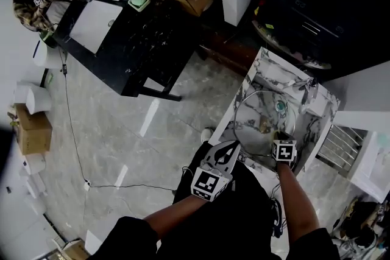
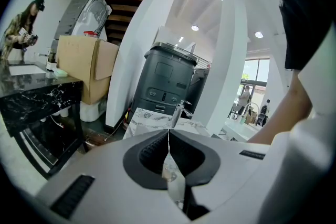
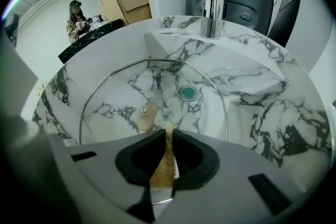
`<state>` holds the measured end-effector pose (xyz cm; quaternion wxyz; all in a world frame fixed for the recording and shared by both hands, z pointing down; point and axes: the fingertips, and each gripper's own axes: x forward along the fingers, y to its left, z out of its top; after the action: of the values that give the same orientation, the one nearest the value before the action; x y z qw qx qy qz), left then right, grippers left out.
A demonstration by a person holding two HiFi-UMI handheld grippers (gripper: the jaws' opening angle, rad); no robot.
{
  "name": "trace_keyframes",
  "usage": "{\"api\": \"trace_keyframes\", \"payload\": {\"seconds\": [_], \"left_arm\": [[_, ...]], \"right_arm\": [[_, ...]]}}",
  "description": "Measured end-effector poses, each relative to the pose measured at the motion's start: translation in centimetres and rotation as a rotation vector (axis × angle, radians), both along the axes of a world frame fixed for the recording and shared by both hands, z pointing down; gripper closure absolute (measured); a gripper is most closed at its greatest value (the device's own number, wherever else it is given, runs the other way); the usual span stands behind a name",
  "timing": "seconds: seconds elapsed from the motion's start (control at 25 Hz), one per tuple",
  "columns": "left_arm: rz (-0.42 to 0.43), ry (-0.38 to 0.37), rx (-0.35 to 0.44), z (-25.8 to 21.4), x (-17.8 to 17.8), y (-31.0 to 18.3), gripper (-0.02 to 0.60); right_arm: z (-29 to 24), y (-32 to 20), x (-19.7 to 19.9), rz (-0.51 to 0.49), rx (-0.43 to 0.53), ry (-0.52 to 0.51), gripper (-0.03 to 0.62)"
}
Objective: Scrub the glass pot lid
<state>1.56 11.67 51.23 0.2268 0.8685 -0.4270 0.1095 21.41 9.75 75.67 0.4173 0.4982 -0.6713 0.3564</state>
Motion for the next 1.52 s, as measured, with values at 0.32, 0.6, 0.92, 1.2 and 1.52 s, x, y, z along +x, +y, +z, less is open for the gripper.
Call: {"api": "trace_keyframes", "payload": {"seconds": [0.32,0.6,0.92,1.2,1.52], "left_arm": [[-0.009,0.014,0.0,0.0,-1.0,0.3,0.563],[0.002,0.001,-0.012,0.3,-1.7,0.4,0.563],[0.008,0.023,0.011,-0.7,-3.0,-0.4,0.563],[0.025,0.056,0.011,-0.9,-4.3,-1.0,0.563],[0.061,0.067,0.001,-0.8,-5.9,-1.8,0.563]], "right_arm": [[0.0,0.1,-1.7,-0.045,-0.019,-0.015,0.536],[0.0,0.1,-3.3,-0.034,-0.048,-0.073,0.536],[0.1,0.0,-4.4,0.009,-0.081,-0.104,0.536],[0.0,-0.7,-6.2,0.004,-0.094,-0.112,0.536],[-0.1,-0.8,-8.7,-0.005,-0.132,-0.13,0.536]]}}
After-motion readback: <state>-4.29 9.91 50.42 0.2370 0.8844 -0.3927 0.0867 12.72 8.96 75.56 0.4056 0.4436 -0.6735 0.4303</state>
